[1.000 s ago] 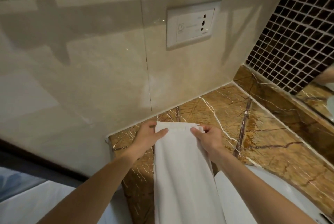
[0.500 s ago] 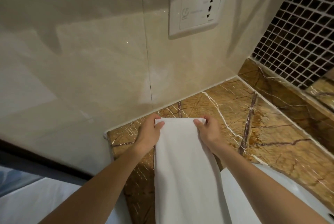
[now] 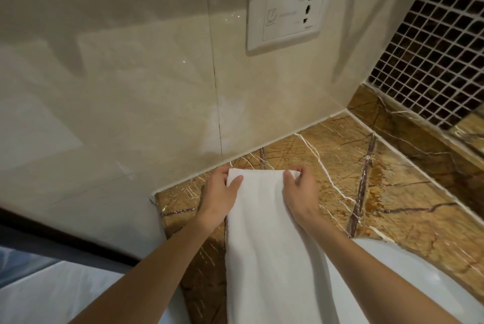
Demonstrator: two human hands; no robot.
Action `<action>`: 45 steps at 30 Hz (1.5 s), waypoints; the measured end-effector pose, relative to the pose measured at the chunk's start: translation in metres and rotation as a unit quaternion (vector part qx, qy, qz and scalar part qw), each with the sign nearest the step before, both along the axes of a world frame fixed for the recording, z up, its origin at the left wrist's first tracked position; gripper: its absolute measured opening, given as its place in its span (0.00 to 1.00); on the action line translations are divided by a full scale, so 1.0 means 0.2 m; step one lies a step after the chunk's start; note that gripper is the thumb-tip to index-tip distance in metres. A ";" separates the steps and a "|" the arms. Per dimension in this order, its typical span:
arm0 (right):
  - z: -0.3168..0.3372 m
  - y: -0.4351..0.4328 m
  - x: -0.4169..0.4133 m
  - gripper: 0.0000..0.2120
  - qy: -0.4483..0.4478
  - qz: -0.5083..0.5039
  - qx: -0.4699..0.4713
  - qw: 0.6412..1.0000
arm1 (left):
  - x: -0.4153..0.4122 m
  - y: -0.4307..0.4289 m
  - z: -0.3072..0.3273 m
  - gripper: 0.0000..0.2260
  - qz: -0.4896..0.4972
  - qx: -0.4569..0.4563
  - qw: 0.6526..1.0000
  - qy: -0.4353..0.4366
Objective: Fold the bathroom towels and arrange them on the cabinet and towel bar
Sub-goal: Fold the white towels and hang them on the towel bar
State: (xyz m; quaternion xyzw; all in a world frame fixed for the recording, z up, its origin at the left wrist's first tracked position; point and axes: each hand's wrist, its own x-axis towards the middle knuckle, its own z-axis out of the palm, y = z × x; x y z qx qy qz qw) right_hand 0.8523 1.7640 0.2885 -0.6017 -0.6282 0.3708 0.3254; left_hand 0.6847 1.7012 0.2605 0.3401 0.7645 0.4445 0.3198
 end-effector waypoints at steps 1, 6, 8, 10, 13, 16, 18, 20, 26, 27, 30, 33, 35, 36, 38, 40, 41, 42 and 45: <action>0.01 -0.01 0.01 0.09 0.020 0.001 0.009 1.000 | 0.00 0.00 0.00 0.10 0.004 0.011 1.000 0.000; 0.04 -0.02 0.03 0.07 0.059 0.037 0.087 0.994 | 0.00 -0.01 0.01 0.10 -0.004 0.053 0.997 0.054; 0.03 -0.01 0.03 0.06 0.043 0.051 0.088 0.994 | 0.00 -0.01 0.01 0.11 -0.023 0.046 0.995 0.089; 0.01 0.00 0.05 0.06 0.016 0.067 0.083 0.994 | 0.00 0.00 0.02 0.11 -0.053 0.034 0.989 0.130; -0.01 0.03 0.06 0.05 -0.028 0.092 0.081 0.992 | -0.03 0.05 0.05 0.08 -0.095 0.003 0.981 0.168; -0.01 0.07 0.07 0.06 -0.037 0.091 0.074 0.992 | -0.06 0.09 0.08 0.04 -0.115 -0.037 0.972 0.201; -0.01 0.08 0.07 0.06 -0.037 0.077 0.073 0.994 | -0.06 0.11 0.09 0.03 -0.115 -0.049 0.967 0.224; -0.02 0.09 0.06 0.06 -0.038 0.065 0.078 0.994 | -0.05 0.12 0.10 0.03 -0.110 -0.052 0.963 0.239; -0.07 0.08 0.05 0.04 -0.109 0.060 0.147 0.981 | 0.00 0.10 0.11 0.03 -0.091 -0.043 0.955 0.280; -0.08 0.07 0.06 0.06 -0.123 0.056 0.149 0.979 | 0.02 0.08 0.10 0.03 -0.083 -0.034 0.951 0.294; -0.06 0.07 0.06 0.15 -0.135 0.065 0.144 0.978 | 0.08 0.03 0.08 0.13 -0.077 -0.027 0.938 0.337; -0.01 0.04 0.05 0.15 -0.204 0.102 0.219 0.949 | 0.12 -0.02 0.09 0.19 -0.086 -0.014 0.904 0.418; -0.01 0.00 0.04 0.18 -0.281 0.149 0.243 0.916 | 0.14 -0.06 0.10 0.25 -0.169 -0.036 0.863 0.474; -0.01 -0.03 0.04 0.22 -0.311 0.182 0.236 0.902 | 0.15 -0.07 0.09 0.28 -0.212 -0.054 0.844 0.490; -0.05 -0.05 0.04 0.27 -0.355 0.240 0.200 0.881 | 0.14 -0.08 0.05 0.30 -0.260 -0.092 0.828 0.488; -0.09 -0.05 0.04 0.31 -0.390 0.275 0.158 0.865 | 0.12 -0.07 0.03 0.30 -0.277 -0.112 0.826 0.479; -0.10 -0.05 0.04 0.32 -0.403 0.283 0.144 0.858 | 0.11 -0.07 0.02 0.30 -0.280 -0.116 0.822 0.482; -0.11 -0.04 0.05 0.33 -0.413 0.286 0.137 0.854 | 0.11 -0.07 0.01 0.30 -0.283 -0.118 0.817 0.488; -0.11 -0.04 0.05 0.33 -0.431 0.291 0.129 0.844 | 0.11 -0.07 0.00 0.30 -0.282 -0.127 0.810 0.499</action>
